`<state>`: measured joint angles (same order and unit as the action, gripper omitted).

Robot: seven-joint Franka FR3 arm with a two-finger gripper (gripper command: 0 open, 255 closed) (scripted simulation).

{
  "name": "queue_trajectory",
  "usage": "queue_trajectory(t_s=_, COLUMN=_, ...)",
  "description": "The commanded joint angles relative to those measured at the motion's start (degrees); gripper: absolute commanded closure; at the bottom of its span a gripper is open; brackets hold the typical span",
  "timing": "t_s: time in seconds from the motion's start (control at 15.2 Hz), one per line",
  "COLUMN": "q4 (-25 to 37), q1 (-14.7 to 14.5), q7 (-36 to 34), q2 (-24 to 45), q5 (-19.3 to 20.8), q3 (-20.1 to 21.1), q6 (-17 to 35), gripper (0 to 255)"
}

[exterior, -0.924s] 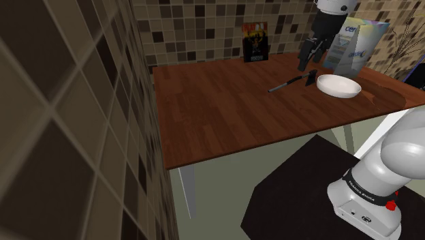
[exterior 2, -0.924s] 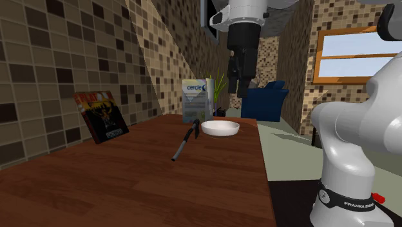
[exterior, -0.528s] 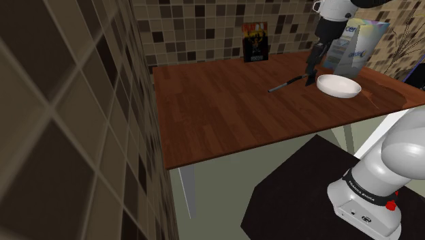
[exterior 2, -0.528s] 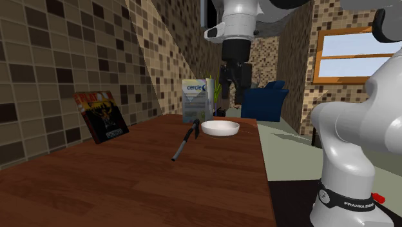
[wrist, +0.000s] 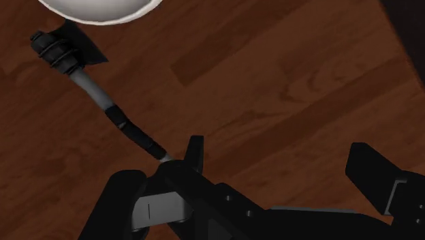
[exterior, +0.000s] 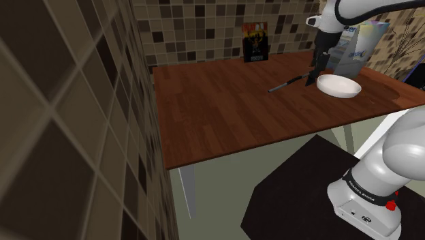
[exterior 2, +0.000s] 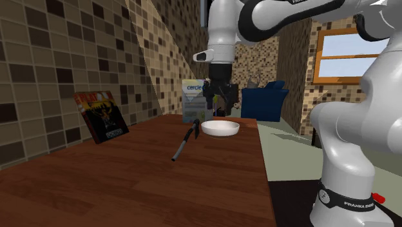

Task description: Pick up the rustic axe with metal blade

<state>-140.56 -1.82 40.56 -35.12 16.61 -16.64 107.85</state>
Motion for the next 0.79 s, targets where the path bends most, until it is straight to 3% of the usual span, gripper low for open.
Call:
queue_trajectory(t_s=0.0, q4=1.8, q1=-0.9, q7=7.3, q2=3.8, q5=1.8, q3=-3.0, q6=2.2, gripper=0)
queue_trajectory(t_s=0.4, q4=7.8, q1=-4.0, q7=27.4, q2=16.0, q5=3.8, q3=-11.1, q6=9.4, gripper=0)
queue_trajectory(t_s=0.73, q4=14.4, q1=-6.5, q7=44.3, q2=27.7, q5=1.2, q3=-16.0, q6=15.2, gripper=0)
